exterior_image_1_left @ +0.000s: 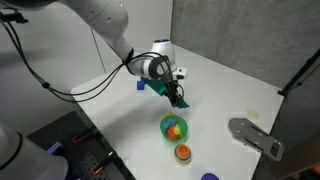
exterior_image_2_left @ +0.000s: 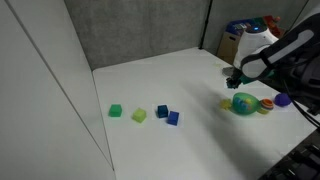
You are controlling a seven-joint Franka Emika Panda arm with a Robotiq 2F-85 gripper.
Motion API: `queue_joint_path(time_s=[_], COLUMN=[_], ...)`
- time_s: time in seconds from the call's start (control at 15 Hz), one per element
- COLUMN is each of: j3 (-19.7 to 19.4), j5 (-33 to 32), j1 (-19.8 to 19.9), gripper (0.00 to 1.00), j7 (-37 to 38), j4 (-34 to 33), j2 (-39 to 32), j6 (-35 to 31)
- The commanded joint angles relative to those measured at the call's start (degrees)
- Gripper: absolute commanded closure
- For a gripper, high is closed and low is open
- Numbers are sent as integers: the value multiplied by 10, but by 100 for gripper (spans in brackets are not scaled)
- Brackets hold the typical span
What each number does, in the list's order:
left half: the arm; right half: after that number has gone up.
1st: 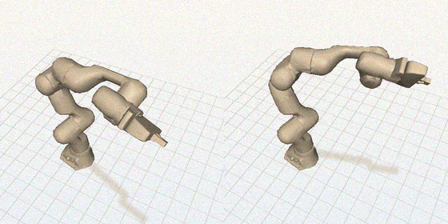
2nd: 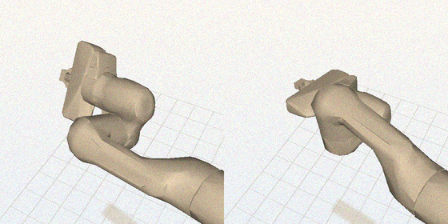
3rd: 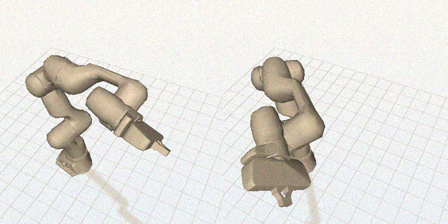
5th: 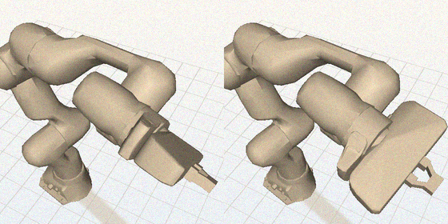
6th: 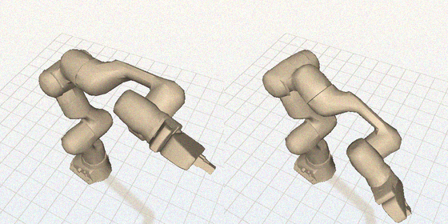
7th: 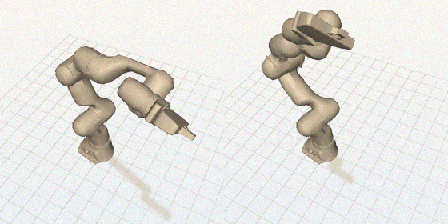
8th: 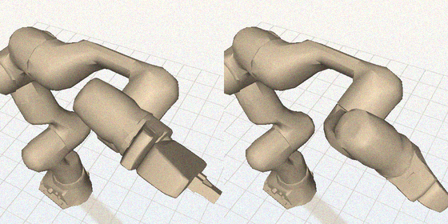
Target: Put the blue toy inside the green bowl
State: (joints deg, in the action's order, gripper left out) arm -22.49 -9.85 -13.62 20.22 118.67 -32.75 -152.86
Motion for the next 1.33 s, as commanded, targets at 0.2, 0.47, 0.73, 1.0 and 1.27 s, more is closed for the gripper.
queue_joint_path(time_s=[0.2, 0.47, 0.73, 1.0, 1.27], j3=[-12, -2, 8, 18, 26], j5=[-42, -36, -35, -37, -46], j1=[54, 71, 71, 70, 62], gripper=[95, 95, 90, 49, 18], j7=[13, 5, -1, -10, -14], j4=[58, 85, 100, 107, 113], j2=[30, 35, 39, 54, 95], j6=[6, 3, 1, 4, 18])
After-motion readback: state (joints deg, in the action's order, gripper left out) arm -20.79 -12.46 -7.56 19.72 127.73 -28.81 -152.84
